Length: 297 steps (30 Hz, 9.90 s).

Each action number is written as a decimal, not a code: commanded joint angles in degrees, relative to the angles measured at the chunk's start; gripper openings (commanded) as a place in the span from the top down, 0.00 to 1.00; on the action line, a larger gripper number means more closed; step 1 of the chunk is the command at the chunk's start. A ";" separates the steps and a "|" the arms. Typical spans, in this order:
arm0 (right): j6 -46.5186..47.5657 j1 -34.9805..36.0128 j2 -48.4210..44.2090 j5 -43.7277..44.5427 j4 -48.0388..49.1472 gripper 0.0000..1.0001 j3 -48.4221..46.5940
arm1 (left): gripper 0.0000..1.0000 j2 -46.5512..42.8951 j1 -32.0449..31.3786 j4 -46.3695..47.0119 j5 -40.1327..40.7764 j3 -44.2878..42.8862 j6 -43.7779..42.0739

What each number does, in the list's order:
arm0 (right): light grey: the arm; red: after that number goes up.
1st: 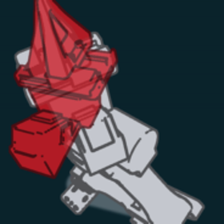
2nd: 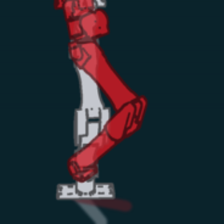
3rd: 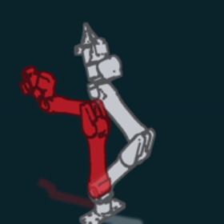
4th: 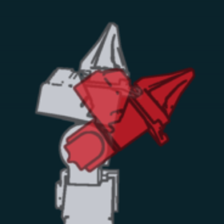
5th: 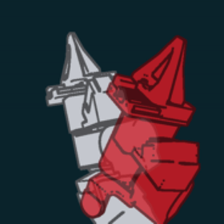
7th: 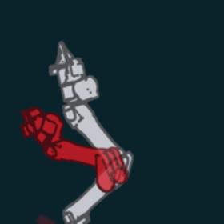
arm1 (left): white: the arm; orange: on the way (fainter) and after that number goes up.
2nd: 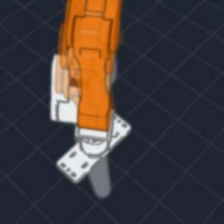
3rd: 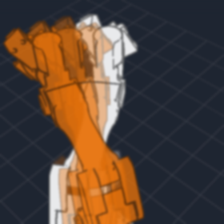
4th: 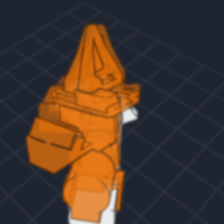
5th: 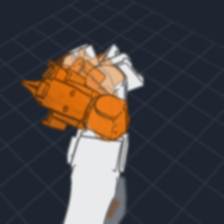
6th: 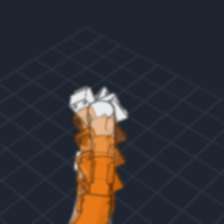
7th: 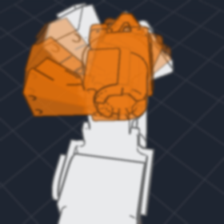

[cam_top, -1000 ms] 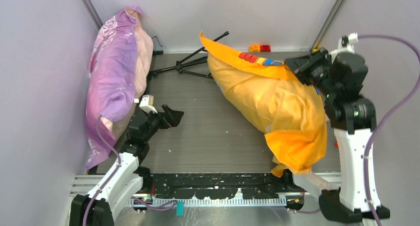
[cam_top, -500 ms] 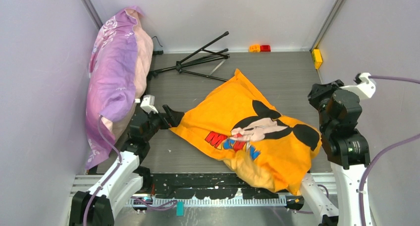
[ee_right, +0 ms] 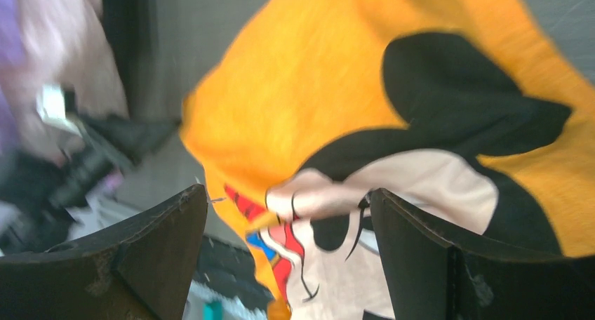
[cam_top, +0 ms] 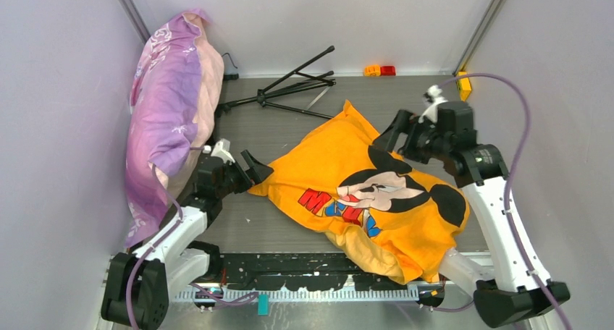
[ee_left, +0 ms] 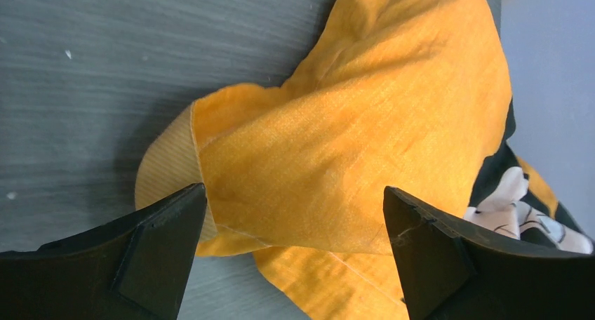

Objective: Remove the pillowcase from the pillow

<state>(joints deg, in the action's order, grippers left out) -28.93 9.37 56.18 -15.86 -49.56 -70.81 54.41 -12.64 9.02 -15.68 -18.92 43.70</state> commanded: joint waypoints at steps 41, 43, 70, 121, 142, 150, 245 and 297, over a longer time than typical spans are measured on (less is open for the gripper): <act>-6.23 71.23 22.84 26.34 -22.72 0.34 -3.37 | 0.36 -2.14 -5.19 -7.54 -12.00 0.19 23.51; -6.68 71.32 21.83 24.14 -20.80 0.36 -1.49 | 0.38 -0.35 -5.97 -5.82 -11.88 0.20 23.54; 1.38 65.48 15.40 35.24 0.24 1.00 -24.42 | 1.00 2.48 -4.93 -49.68 19.95 -59.35 -6.96; -13.94 2.89 -17.68 20.49 8.29 0.26 26.11 | 0.14 7.80 -10.42 -16.89 -4.01 -35.70 -9.53; -22.94 2.86 -3.61 -5.70 33.82 0.96 34.64 | 0.19 3.50 -23.81 -33.99 2.49 -36.86 -18.59; -21.11 11.89 7.66 -6.73 37.65 1.00 22.46 | 0.21 12.46 -36.82 -29.43 7.57 -40.86 -18.73; -21.73 21.94 1.30 -2.11 50.75 1.00 25.46 | 0.17 10.42 -44.57 -35.44 6.43 -44.12 0.85; -18.52 20.94 -5.66 38.14 12.34 0.03 20.41 | 0.29 25.49 -59.70 -60.52 31.60 -70.96 -22.99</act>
<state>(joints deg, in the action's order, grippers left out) -46.57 30.94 55.59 6.61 -31.59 -51.72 76.66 -69.71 -55.07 12.82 -85.84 22.00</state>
